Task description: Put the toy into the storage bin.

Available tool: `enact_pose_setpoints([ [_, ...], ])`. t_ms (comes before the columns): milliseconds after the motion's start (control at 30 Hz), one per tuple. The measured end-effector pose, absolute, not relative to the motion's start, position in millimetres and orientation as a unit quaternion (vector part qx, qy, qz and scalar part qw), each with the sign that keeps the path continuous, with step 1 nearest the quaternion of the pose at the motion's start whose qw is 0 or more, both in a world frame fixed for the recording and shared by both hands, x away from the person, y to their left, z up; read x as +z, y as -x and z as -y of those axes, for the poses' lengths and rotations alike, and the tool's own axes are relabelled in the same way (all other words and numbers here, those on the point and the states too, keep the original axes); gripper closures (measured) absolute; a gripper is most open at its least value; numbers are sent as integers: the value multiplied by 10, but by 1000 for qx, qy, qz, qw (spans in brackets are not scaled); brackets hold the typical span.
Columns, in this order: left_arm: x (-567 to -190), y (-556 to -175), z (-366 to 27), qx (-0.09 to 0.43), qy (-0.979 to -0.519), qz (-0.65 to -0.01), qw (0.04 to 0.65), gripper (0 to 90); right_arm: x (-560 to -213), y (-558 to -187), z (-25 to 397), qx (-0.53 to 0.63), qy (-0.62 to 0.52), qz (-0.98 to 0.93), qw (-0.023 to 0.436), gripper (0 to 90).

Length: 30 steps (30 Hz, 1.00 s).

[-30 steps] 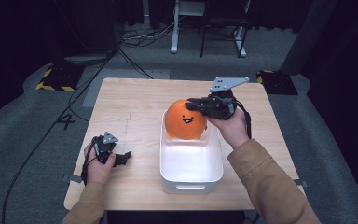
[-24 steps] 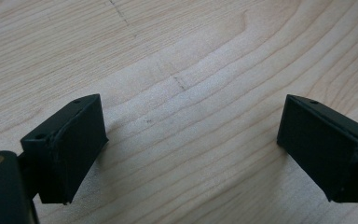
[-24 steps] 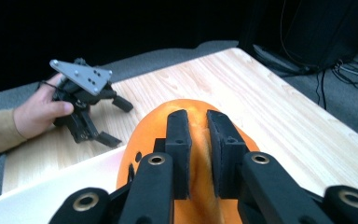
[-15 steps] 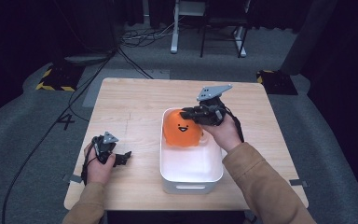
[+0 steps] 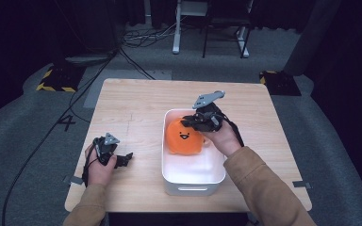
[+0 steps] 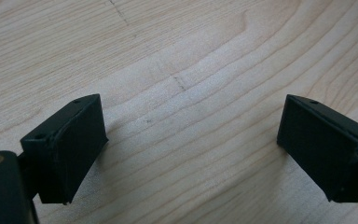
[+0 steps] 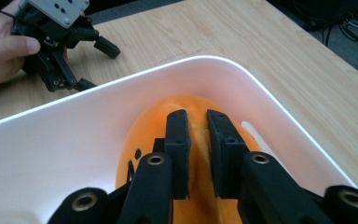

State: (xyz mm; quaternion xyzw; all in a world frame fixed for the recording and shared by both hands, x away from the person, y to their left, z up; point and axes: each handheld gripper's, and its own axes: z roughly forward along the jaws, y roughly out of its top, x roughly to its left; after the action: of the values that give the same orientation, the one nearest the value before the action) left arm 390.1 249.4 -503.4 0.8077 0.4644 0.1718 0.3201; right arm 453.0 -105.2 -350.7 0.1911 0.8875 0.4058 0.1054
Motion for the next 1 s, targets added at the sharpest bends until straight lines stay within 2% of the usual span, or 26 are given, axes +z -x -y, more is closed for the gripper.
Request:
enact_pose_setpoints([
  [600,-5034,-3901,-2494,172,-808,-465,320,82,-3632,-4574,1045,367,-195,-905,93,770],
  [1000,-5034,-3902,-2494,171,-808,-465,320,82,-3668,-4582,1130,384,-212,-896,72,649],
])
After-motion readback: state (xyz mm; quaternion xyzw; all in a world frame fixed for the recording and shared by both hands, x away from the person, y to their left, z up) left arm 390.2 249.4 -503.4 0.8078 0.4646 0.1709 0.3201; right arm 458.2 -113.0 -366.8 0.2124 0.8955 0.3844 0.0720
